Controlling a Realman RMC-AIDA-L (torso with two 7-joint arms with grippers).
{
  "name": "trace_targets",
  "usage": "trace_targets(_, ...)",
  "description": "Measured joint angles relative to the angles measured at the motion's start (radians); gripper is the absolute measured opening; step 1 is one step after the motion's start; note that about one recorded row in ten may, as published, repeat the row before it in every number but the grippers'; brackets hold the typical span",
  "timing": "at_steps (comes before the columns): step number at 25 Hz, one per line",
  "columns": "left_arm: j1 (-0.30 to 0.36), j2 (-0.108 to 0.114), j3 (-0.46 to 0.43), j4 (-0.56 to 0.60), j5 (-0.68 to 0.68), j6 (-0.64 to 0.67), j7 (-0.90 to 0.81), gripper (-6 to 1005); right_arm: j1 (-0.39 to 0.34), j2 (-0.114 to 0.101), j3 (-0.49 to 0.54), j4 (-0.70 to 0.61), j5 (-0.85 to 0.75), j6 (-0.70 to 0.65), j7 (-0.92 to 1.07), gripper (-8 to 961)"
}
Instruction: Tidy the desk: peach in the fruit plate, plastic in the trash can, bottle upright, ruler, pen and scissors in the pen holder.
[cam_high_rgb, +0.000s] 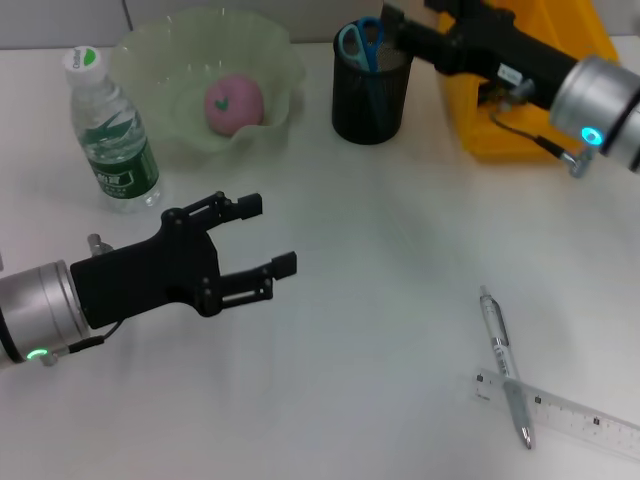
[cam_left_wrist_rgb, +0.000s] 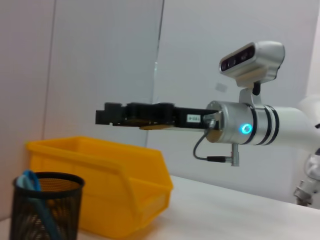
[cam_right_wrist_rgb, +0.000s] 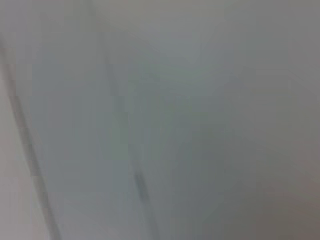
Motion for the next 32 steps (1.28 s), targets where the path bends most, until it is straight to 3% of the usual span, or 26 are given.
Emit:
trace_targets(7,0.001,0.005,0.116,0.012,0.002,0.037,0.000,831,-0.118,-0.020,0.003,-0.216,-0.313,-0.247,0.272,816)
trace_targets(11,0.007,0.006,0.178,0.030,0.002,0.066,0.000,831,-0.127,-0.036,0.035,-0.296,-0.528,-0.360,0.407,816)
trace_targets(18,0.026,0.008,0.224,0.063,0.021,0.128,-0.001,830,-0.091,-0.041,0.063,-0.494,-0.908,-0.576,0.662,816)
trace_targets(26,0.031,0.005,0.215,0.065,0.061,0.107,-0.009,830,-0.012,-0.006,0.028,-0.662,-1.218,-0.723,0.919,815)
trace_targets(32,0.031,0.003,0.215,0.062,0.059,0.096,-0.010,830,0.022,0.003,-0.142,-0.689,-1.313,-0.701,1.032,814)
